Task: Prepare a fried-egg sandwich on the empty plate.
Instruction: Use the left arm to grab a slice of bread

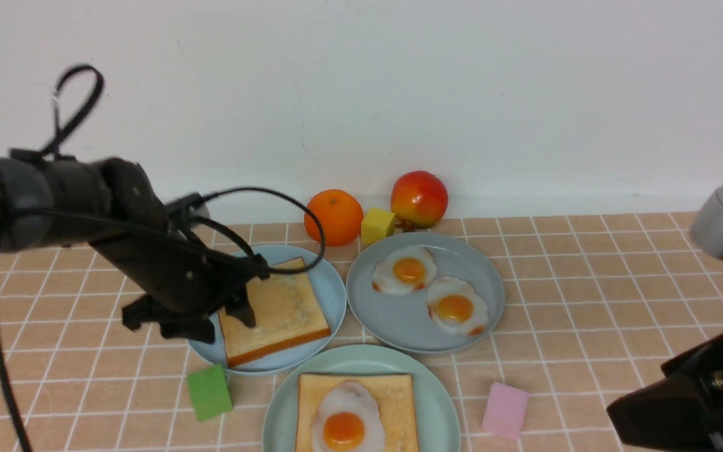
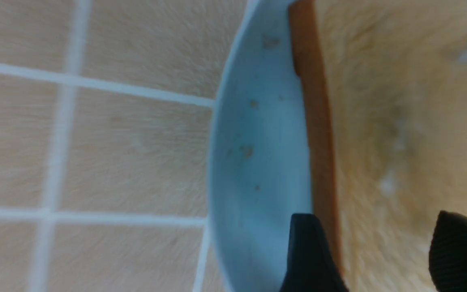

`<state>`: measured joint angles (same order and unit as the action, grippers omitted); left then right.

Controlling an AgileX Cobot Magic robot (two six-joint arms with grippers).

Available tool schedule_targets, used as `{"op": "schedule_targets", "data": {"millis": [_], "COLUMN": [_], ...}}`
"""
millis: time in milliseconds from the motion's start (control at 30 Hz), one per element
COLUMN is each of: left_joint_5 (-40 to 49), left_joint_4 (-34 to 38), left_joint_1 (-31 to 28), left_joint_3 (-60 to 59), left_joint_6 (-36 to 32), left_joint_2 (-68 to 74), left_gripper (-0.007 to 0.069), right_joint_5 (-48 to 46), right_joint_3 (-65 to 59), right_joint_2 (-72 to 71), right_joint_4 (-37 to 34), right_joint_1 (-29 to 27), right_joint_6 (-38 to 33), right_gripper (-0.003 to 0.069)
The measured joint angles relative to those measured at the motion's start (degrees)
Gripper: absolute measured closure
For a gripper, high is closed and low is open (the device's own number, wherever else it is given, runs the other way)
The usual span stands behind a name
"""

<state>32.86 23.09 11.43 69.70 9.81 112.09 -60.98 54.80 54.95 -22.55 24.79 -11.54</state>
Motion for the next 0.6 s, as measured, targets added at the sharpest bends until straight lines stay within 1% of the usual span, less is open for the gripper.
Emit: {"op": "schedule_targets", "data": {"millis": [100,133,167,200,267,400,433,500,567,600], "left_joint_5": [-1.0,-1.0,-1.0,-0.9,-0.8,-0.1,0.4,1.4,2.2,3.2], "left_joint_4": [3.9,5.3,5.4,5.9,5.9,5.1,4.7,4.1,3.9,3.7], "left_joint_1": [0.0,-0.3,-0.4,-0.5,-0.6,-0.6,-0.5,-0.5,-0.5,-0.5], "left_joint_3": [0.8,0.9,0.9,1.0,1.0,1.0,0.7,0.4,0.3,0.2], "left_joint_6": [-3.1,-4.5,-4.6,-5.6,-5.8,-5.8,-5.8,-5.8,-5.8,-5.9], "left_joint_2": [1.3,1.6,1.6,1.8,1.8,0.7,-0.2,-2.0,-4.0,-7.5], "left_gripper": [0.0244,0.027,0.0274,0.0327,0.0384,0.0532,0.0579,0.0609,0.0613,0.0613], "right_joint_5": [0.2,0.2,0.2,0.2,0.2,-0.2,-0.5,-0.6,-0.7,-0.8], "right_joint_3": [-0.1,-0.1,-0.1,-0.1,-0.1,-0.1,-0.1,-0.1,-0.1,-0.1], "right_joint_2": [0.0,0.0,0.0,0.0,0.0,0.0,0.0,0.0,0.0,-0.1], "right_joint_4": [-0.1,-0.1,-0.1,-0.2,-0.2,-0.2,-0.2,-0.2,-0.2,-0.2], "right_joint_1": [-0.1,-0.1,-0.1,-0.1,-0.1,-0.1,-0.1,-0.1,-0.1,-0.1], "right_joint_6": [0.8,1.1,1.1,1.1,1.2,1.2,1.2,1.2,1.2,1.2], "right_gripper": [0.01,0.01,0.01,0.01,0.01,0.01,0.01,0.01,0.01,0.01]}}
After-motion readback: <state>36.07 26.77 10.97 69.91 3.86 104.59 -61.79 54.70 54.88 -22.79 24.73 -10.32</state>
